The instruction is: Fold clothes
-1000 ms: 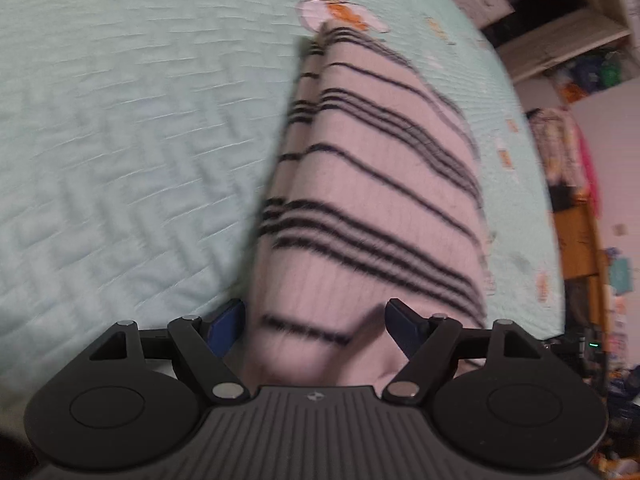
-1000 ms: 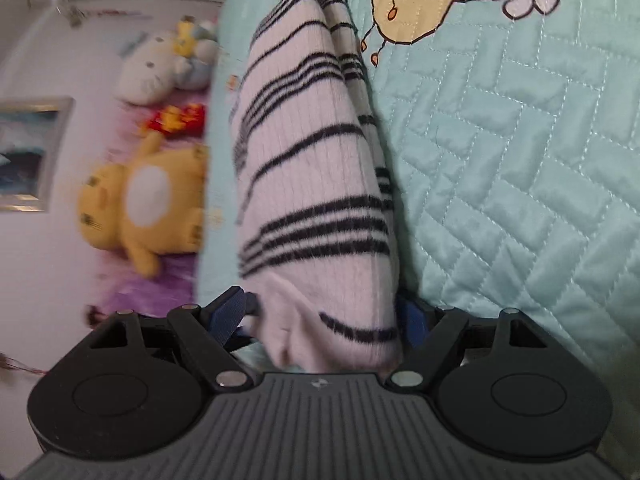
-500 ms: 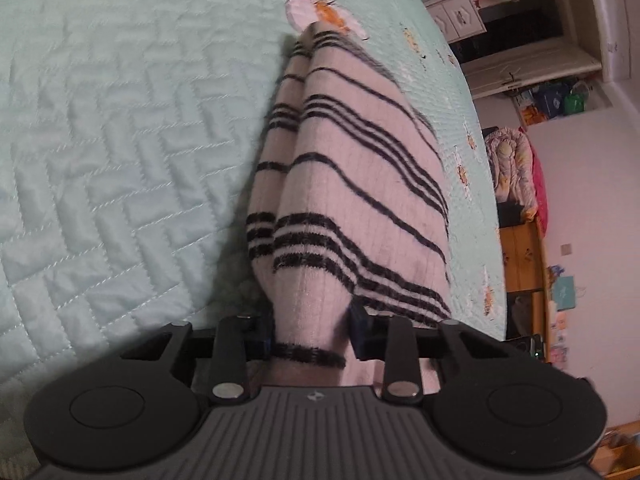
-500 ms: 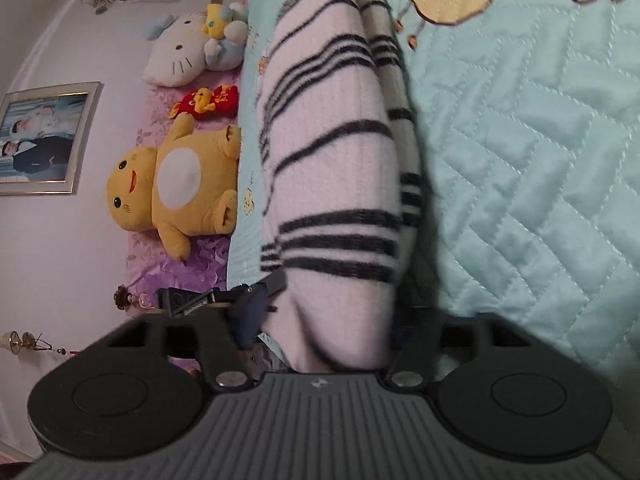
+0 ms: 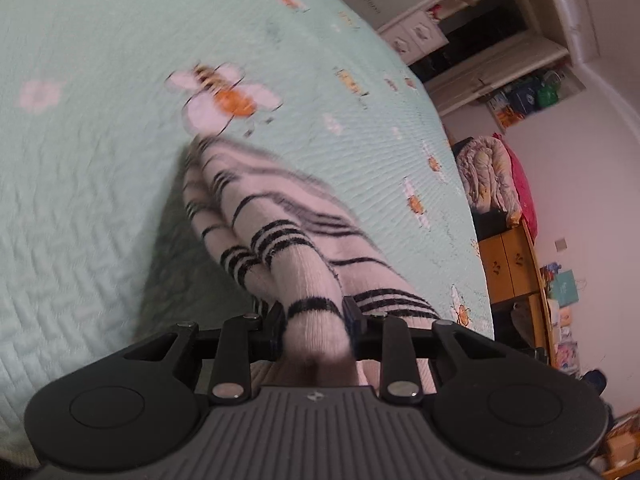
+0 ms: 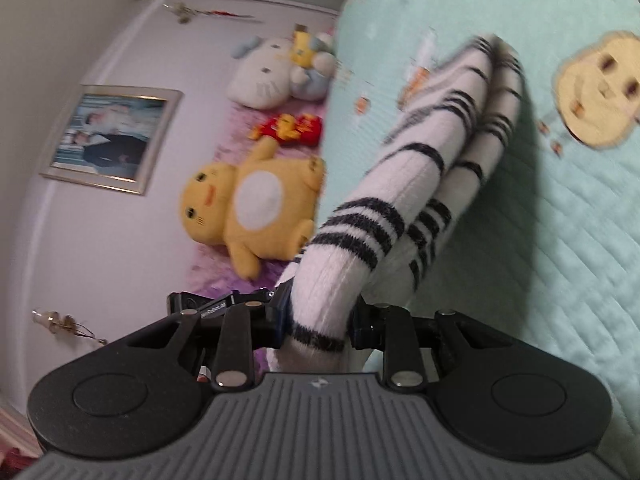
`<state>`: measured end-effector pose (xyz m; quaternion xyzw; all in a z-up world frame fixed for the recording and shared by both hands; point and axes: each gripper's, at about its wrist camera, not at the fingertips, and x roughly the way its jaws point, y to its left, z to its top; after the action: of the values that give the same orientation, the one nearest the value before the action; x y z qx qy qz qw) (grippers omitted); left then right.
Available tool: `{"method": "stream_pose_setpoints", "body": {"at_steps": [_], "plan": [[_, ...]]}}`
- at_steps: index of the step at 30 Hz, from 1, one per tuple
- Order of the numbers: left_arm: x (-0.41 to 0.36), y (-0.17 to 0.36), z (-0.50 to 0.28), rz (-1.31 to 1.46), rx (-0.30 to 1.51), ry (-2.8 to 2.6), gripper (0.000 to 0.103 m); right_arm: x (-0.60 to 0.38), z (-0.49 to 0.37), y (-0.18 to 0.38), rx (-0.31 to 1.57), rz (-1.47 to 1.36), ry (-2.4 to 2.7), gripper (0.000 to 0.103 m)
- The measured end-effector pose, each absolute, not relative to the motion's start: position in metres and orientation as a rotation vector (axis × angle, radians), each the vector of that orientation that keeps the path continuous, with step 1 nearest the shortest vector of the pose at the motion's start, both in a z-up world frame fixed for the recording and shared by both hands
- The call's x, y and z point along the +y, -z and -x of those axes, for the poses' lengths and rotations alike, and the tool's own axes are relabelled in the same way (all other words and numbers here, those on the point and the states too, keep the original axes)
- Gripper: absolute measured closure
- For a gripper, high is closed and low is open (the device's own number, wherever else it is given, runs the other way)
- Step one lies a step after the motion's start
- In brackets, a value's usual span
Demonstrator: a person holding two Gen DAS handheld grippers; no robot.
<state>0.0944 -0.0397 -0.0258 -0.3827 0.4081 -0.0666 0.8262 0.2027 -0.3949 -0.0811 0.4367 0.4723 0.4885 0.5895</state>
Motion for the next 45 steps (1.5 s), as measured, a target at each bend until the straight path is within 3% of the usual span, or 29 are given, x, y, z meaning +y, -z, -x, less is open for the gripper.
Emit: {"method": "stream_pose_setpoints", "body": {"at_steps": [9, 16, 17, 18, 20, 22, 25, 26, 29, 32, 34, 35, 36, 38, 39, 41, 43, 45], "plan": [[-0.077, -0.066, -0.160, 0.621, 0.782, 0.293, 0.075, -0.425, -0.216, 0.018, 0.917, -1.070, -1.107, 0.075], [-0.134, -0.092, -0.248, 0.584, 0.789, 0.476, 0.077, -0.470, -0.209, -0.027, 0.764, -1.082, -0.967, 0.075], [-0.144, -0.094, -0.261, 0.578, 0.792, 0.499, 0.077, -0.474, -0.208, -0.036, 0.732, -1.078, -0.955, 0.079], [-0.150, -0.096, -0.273, 0.575, 0.791, 0.527, 0.080, -0.478, -0.207, -0.044, 0.699, -1.074, -0.943, 0.101], [-0.158, -0.095, -0.293, 0.583, 0.778, 0.587, 0.095, -0.475, -0.202, -0.069, 0.629, -0.982, -0.907, 0.103], [-0.155, -0.086, -0.304, 0.552, 0.792, 0.514, 0.098, -0.463, -0.199, -0.082, 0.620, -0.888, -0.867, 0.103], [-0.119, -0.051, -0.287, 0.551, 0.813, 0.375, 0.098, -0.455, -0.201, -0.069, 0.678, -0.971, -1.075, 0.103], [-0.103, -0.039, -0.275, 0.553, 0.810, 0.321, 0.098, -0.466, -0.197, -0.070, 0.614, -0.965, -1.096, 0.103], [-0.062, 0.003, -0.228, 0.642, 0.819, 0.197, 0.100, -0.536, -0.196, -0.071, 0.427, -0.950, -0.956, 0.097], [-0.087, 0.038, -0.196, 0.535, 0.922, 0.168, 0.101, -0.623, -0.204, -0.048, 0.348, -1.040, -0.700, 0.095], [-0.115, 0.048, -0.186, 0.502, 0.966, 0.218, 0.101, -0.660, -0.206, -0.022, 0.386, -0.997, -0.480, 0.075], [-0.133, 0.047, -0.183, 0.467, 0.970, 0.253, 0.100, -0.670, -0.210, -0.005, 0.446, -0.973, -0.423, 0.060], [-0.153, 0.043, -0.180, 0.420, 0.964, 0.279, 0.100, -0.673, -0.214, 0.018, 0.530, -0.981, -0.371, 0.055], [-0.191, 0.030, -0.180, 0.321, 0.946, 0.328, 0.099, -0.672, -0.219, 0.063, 0.674, -1.018, -0.344, 0.055], [-0.205, 0.025, -0.182, 0.274, 0.937, 0.336, 0.092, -0.667, -0.220, 0.082, 0.711, -1.051, -0.353, 0.055], [-0.230, 0.016, -0.189, 0.191, 0.924, 0.344, 0.089, -0.657, -0.222, 0.120, 0.781, -1.116, -0.365, 0.055], [-0.246, 0.013, -0.201, 0.145, 0.935, 0.350, 0.080, -0.650, -0.227, 0.144, 0.778, -1.146, -0.365, 0.054], [-0.258, 0.014, -0.208, 0.171, 0.968, 0.389, 0.075, -0.645, -0.236, 0.153, 0.779, -1.132, -0.371, 0.044]]}}
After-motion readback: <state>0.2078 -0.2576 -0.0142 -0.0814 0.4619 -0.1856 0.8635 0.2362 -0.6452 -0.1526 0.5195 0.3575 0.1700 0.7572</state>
